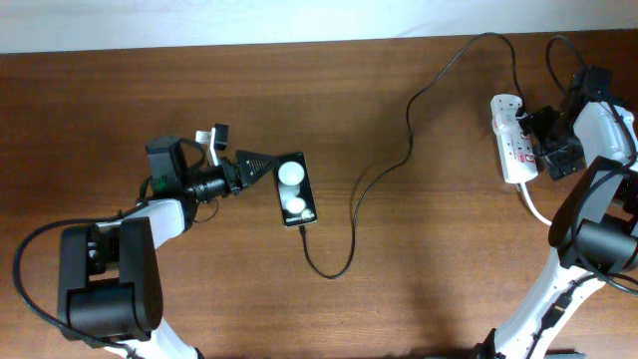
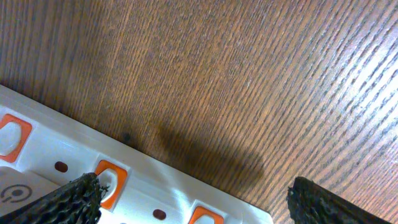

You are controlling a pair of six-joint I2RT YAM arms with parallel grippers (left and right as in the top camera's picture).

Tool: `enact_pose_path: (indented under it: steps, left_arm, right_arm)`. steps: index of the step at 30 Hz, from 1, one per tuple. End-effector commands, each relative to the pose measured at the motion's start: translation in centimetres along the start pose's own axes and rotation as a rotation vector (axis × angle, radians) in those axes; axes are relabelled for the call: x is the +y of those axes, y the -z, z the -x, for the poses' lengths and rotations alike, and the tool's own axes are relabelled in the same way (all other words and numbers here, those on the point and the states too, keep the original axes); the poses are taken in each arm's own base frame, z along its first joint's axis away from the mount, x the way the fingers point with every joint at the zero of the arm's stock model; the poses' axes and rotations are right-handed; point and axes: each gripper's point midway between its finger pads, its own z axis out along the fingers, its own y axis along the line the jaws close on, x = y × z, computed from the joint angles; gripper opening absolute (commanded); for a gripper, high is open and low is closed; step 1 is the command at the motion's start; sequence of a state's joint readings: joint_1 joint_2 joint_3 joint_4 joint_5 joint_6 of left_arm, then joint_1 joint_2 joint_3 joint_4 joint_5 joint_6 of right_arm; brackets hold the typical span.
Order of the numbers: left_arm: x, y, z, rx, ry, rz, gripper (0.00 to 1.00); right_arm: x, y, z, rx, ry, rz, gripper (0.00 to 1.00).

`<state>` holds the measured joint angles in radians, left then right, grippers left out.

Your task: Plug charger to phone and switch on socket

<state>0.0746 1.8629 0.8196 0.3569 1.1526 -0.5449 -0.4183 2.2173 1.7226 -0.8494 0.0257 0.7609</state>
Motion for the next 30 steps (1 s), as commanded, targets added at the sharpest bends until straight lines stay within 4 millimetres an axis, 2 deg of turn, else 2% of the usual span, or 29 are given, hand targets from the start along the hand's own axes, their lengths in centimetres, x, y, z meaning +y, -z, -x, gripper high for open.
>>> enact_pose_path:
  steps: [1,10,15,20,24,28,30]
  left_arm:
    - [0.2,0.0,-0.3,0.007,-0.006,-0.005,0.99]
    - [0.2,0.0,-0.3,0.007,-0.006,-0.005,0.99]
    - [0.2,0.0,-0.3,0.007,-0.006,-0.005,0.99]
    - [0.2,0.0,-0.3,0.007,-0.006,-0.005,0.99]
    - [0.2,0.0,-0.3,0.007,-0.006,-0.005,0.99]
    - [0.2,0.0,-0.3,0.007,-0.006,-0.005,0.99]
    - [0.2,0.0,-0.3,0.007,-0.006,-0.005,0.99]
  right_arm:
    - [1.2,-1.6,-4.2,0.098,0.082,-0.011,0.99]
    - [0.9,-1.7,-4.7,0.117,0.083,-0.027,0.99]
    - [0.3,-3.7,-5.8,0.169,0.082,-0.047,0.99]
    - [-2.4,-3.3,-5.6,0.204,0.055,-0.122,0.99]
    - [-6.6,-0.1,-4.0,0.318,-0.051,-0.191,0.99]
    - [-4.4,1.9,-3.8,0.369,0.154,-0.062,0.99]
    - [-2.8,2.4,-4.0,0.352,0.336,-0.02,0.99]
